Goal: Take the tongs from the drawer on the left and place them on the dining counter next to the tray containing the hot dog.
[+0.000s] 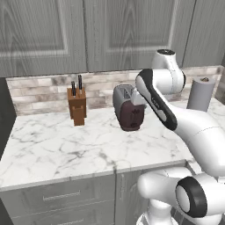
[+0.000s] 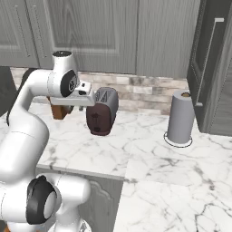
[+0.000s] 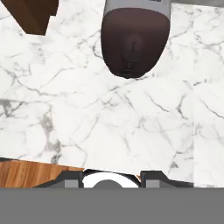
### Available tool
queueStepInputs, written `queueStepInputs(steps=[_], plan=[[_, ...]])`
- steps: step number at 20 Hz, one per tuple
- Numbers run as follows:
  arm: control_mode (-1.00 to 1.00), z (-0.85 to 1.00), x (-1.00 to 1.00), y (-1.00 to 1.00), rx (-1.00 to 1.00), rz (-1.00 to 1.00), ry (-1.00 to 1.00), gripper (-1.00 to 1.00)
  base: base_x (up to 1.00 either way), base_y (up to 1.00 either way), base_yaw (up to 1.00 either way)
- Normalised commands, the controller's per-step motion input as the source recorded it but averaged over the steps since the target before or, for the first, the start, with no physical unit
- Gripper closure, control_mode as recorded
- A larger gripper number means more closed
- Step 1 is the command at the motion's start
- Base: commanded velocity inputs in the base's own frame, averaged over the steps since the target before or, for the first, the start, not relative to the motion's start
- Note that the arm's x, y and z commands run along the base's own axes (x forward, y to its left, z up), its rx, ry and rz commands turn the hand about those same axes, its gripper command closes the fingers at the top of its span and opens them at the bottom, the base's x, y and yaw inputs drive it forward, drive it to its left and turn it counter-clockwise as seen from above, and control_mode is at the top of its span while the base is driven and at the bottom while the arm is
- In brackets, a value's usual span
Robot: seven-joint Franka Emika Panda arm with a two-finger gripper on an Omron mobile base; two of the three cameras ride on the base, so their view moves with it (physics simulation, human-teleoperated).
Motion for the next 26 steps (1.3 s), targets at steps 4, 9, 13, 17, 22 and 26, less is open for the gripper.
queueStepInputs(steps=[4, 9, 13, 17, 22, 26], plan=[[-1.0, -0.18, 0.0, 0.06, -0.03, 0.01, 0.01, -1.0, 0.0, 0.0, 0.0], [-1.0, -0.24, -0.39, 0.43, -0.07, 0.09, 0.01, -1.0, 0.0, 0.0, 0.0], [-1.0, -0.42, -0.29, 0.61, -0.07, 0.07, -0.05, -1.0, 0.0, 0.0, 0.0], [-1.0, -0.51, -0.08, 0.66, -0.09, 0.07, -0.15, -1.0, 0.0, 0.0, 0.0], [-1.0, -0.53, 0.0, 0.55, -0.18, 0.03, -0.17, -1.0, 0.0, 0.0, 0.0], [-1.0, -0.44, 0.0, 0.57, -0.18, 0.0, -0.09, -1.0, 0.0, 0.0, 0.0]])
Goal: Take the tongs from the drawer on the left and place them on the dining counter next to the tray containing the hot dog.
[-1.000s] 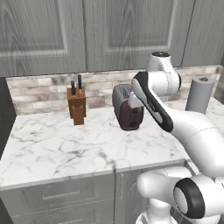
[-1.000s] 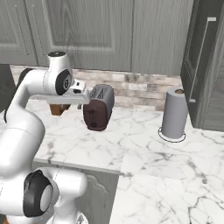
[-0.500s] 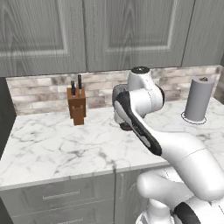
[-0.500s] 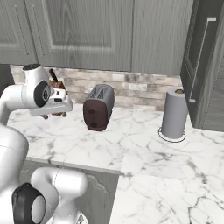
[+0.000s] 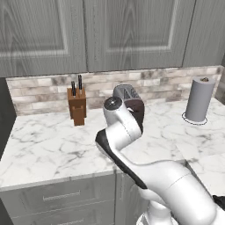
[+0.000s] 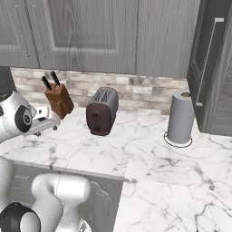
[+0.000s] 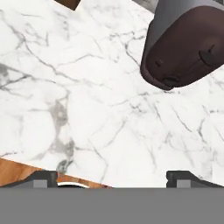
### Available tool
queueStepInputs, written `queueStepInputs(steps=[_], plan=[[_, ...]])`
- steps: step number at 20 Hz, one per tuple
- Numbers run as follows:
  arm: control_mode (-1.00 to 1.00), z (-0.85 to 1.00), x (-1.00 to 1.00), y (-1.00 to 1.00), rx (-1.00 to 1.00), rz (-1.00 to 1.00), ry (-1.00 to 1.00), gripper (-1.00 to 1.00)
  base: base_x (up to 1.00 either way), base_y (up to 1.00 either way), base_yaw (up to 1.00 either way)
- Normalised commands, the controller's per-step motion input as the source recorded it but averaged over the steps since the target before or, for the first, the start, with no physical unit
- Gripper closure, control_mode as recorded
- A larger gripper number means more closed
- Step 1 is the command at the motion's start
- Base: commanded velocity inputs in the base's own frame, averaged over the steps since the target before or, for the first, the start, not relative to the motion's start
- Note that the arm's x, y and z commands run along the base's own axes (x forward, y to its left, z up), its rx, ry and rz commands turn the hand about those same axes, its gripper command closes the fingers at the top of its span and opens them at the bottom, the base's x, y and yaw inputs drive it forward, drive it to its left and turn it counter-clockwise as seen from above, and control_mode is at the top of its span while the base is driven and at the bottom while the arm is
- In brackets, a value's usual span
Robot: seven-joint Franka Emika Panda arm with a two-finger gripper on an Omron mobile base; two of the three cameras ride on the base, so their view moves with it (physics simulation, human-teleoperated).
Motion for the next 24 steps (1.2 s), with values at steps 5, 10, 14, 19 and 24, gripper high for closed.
queueStepInputs(steps=[5, 10, 14, 19, 24], plan=[[-1.0, -0.28, -0.01, 0.69, -0.24, 0.04, -0.02, -1.0, 0.0, 0.0, 0.0], [-1.0, -0.27, -0.04, 0.68, -0.24, 0.09, 0.01, -1.0, 0.0, 0.0, 0.0], [-1.0, -0.35, 0.0, 0.7, -0.22, 0.09, -0.01, -1.0, 0.0, 0.0, 0.0], [-1.0, -0.35, -0.16, 0.68, -0.23, 0.09, -0.09, -1.0, 0.0, 0.0, 0.0], [-1.0, -0.35, -0.33, 0.52, -0.21, 0.08, -0.18, -1.0, 0.0, 0.0, 0.0]])
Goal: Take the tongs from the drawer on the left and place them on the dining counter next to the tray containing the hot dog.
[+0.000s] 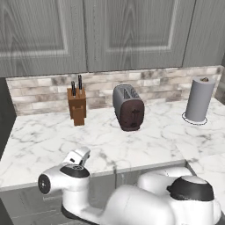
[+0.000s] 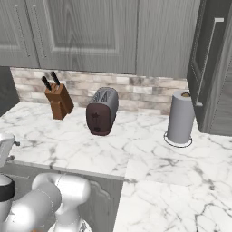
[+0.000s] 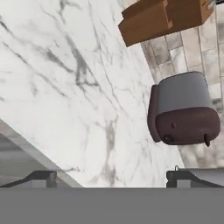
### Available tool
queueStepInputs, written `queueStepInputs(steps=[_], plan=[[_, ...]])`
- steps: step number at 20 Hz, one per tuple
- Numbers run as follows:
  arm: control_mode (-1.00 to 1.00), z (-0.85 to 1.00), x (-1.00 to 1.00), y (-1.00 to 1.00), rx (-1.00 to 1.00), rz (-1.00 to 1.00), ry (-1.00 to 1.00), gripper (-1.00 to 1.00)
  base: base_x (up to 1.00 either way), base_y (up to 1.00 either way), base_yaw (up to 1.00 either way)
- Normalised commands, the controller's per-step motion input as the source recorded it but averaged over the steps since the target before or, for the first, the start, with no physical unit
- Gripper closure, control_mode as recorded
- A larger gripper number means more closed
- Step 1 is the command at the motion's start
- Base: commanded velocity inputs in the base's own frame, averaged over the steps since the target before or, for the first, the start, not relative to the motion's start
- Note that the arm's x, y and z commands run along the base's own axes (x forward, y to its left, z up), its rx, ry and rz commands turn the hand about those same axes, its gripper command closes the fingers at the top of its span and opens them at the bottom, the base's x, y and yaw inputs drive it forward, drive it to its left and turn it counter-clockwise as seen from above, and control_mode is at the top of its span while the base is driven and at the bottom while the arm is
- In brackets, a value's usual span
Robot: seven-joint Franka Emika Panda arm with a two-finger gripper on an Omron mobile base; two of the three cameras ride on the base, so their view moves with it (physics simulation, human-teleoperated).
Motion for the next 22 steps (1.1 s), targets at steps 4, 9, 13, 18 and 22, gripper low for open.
queueStepInputs(steps=[4, 9, 13, 18, 22], plan=[[-1.0, -0.36, -0.32, 0.36, -0.15, 0.07, -0.2, -1.0, 0.0, 0.0, 0.0], [-1.0, -0.25, -0.24, 0.16, -0.1, 0.06, -0.2, -1.0, 0.0, 0.0, 0.0], [-1.0, -0.25, -0.16, 0.02, -0.04, 0.04, -0.12, -1.0, 0.0, 0.0, 0.0], [-1.0, -0.24, -0.11, 0.0, -0.02, 0.03, -0.06, -1.0, 0.0, 0.0, 0.0], [-1.0, -0.2, 0.0, 0.0, 0.0, 0.0, 0.0, -1.0, 0.0, 0.0, 0.0]])
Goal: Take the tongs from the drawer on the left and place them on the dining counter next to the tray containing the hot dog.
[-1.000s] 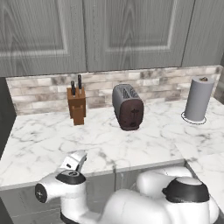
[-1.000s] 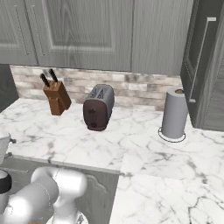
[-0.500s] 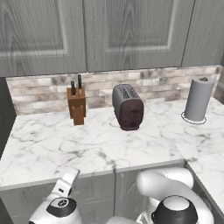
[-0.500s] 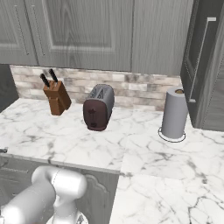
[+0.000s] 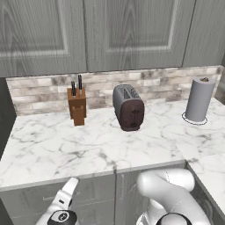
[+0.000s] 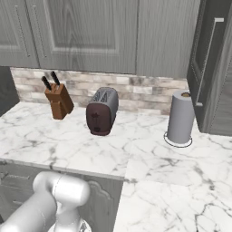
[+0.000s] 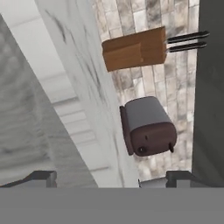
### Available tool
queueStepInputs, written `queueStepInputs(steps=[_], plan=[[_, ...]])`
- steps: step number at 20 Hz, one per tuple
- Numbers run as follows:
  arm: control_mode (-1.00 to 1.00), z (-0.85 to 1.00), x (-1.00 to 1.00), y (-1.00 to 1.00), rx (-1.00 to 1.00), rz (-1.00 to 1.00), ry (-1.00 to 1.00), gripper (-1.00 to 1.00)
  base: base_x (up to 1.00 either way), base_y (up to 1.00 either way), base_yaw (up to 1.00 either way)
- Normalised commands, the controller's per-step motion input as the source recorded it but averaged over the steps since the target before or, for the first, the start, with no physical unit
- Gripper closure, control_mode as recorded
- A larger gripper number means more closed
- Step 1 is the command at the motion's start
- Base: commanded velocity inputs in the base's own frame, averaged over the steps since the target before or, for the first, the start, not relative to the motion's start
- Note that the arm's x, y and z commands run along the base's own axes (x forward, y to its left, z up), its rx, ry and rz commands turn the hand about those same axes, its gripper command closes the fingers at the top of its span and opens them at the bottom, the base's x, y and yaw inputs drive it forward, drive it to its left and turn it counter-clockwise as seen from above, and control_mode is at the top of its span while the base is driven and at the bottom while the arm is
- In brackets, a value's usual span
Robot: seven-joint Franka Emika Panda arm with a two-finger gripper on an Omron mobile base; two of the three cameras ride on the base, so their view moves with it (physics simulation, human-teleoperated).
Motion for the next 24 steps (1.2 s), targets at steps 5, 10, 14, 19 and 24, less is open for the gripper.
queueStepInputs(steps=[5, 10, 14, 19, 24], plan=[[-1.0, -0.2, 0.0, 0.0, 0.0, 0.0, 0.0, -1.0, 0.0, 0.0, 0.0], [-1.0, -0.42, 0.0, 0.0, 0.0, 0.0, -0.05, -1.0, 0.0, 0.0, 0.0], [-1.0, -0.27, 0.0, 0.0, 0.0, 0.0, -0.1, -1.0, 0.0, 0.0, 0.0], [-1.0, -0.25, 0.0, 0.0, 0.0, 0.0, -0.06, -1.0, 0.0, 0.0, 0.0], [-1.0, -0.19, 0.0, 0.0, 0.0, 0.0, -0.12, -1.0, 0.0, 0.0, 0.0]])
